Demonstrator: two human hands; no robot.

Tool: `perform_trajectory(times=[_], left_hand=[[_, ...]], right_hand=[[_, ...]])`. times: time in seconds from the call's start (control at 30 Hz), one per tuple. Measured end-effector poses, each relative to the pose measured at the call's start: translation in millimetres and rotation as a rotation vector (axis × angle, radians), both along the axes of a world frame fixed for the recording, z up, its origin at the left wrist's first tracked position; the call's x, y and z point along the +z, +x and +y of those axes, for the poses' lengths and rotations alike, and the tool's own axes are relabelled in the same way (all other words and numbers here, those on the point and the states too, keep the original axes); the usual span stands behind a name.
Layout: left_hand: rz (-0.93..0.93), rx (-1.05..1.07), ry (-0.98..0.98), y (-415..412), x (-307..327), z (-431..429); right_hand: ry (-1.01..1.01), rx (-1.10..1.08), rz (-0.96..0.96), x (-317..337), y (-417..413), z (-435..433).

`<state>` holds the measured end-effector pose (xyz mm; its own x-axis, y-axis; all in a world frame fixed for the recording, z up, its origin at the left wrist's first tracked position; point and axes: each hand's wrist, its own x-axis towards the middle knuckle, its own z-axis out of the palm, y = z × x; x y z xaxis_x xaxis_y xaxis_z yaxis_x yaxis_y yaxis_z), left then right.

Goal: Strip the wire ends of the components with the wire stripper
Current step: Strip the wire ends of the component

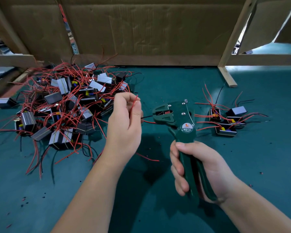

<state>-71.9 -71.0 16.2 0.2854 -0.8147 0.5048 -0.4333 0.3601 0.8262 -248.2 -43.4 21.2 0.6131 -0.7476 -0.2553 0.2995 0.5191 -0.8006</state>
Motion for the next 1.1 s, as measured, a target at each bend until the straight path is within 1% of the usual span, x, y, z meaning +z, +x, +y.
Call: perform_trajectory(times=[0.07, 0.13, 0.17, 0.2, 0.23, 0.3, 0.37, 0.4, 0.43, 0.5, 0.63, 0.7, 0.83, 0.93, 1.03, 1.1], left_hand=[[0.007, -0.031, 0.071, -2.5, -4.4, -1.7], [0.015, -0.059, 0.118, -5.7, -5.6, -1.6], [0.053, -0.070, 0.127, -6.5, -4.3, -1.5], [0.122, -0.075, 0.134, -7.2, -2.1, -1.6], [0.222, -0.085, 0.145, -7.5, 1.0, -2.0], [0.482, -0.147, 0.174, -6.8, 7.5, -2.6], [0.757, -0.257, 0.194, -6.8, 11.7, -2.3], [0.867, -0.312, 0.201, -7.4, 13.6, -1.2], [0.950, -0.354, 0.205, -8.9, 15.1, -0.1], [1.043, -0.391, 0.209, -12.2, 17.0, 2.3], [1.212, -0.429, 0.221, -14.8, 23.4, 4.9], [1.242, -0.409, 0.229, -14.7, 25.9, 5.4], [1.221, -0.396, 0.260, -18.1, 26.9, 6.9], [1.208, -0.449, 0.261, -18.7, 25.6, 8.2], [1.158, -0.544, 0.286, -17.2, 24.9, 10.5], [1.163, -0.573, 0.247, -17.5, 26.3, 11.7]], right_hand=[[-0.002, -0.049, 0.004, -0.2, -0.2, -2.6], [0.013, -0.055, -0.105, -1.0, -3.1, -5.8], [0.014, -0.071, -0.172, -0.8, -4.7, -8.1], [0.002, -0.101, -0.212, -0.4, -6.5, -10.5], [-0.024, -0.132, -0.214, 0.4, -8.3, -12.7], [-0.058, -0.142, -0.154, 2.1, -11.3, -15.6], [0.013, -0.062, -0.129, 1.9, -12.9, -16.5], [0.068, 0.011, -0.148, 1.1, -12.1, -15.2], [0.109, 0.098, -0.183, 0.5, -10.3, -13.0], [0.124, 0.244, -0.247, -2.0, -5.4, -7.6], [0.102, 0.313, -0.319, -3.2, 1.3, -5.3], [0.099, 0.330, -0.350, -2.7, 0.9, -6.4], [0.075, 0.313, -0.382, -3.8, 2.8, -6.3], [0.076, 0.262, -0.399, -3.1, 3.0, -7.7], [0.093, 0.228, -0.409, -2.3, 1.7, -7.9], [0.100, 0.203, -0.432, -1.0, 2.1, -6.3]])
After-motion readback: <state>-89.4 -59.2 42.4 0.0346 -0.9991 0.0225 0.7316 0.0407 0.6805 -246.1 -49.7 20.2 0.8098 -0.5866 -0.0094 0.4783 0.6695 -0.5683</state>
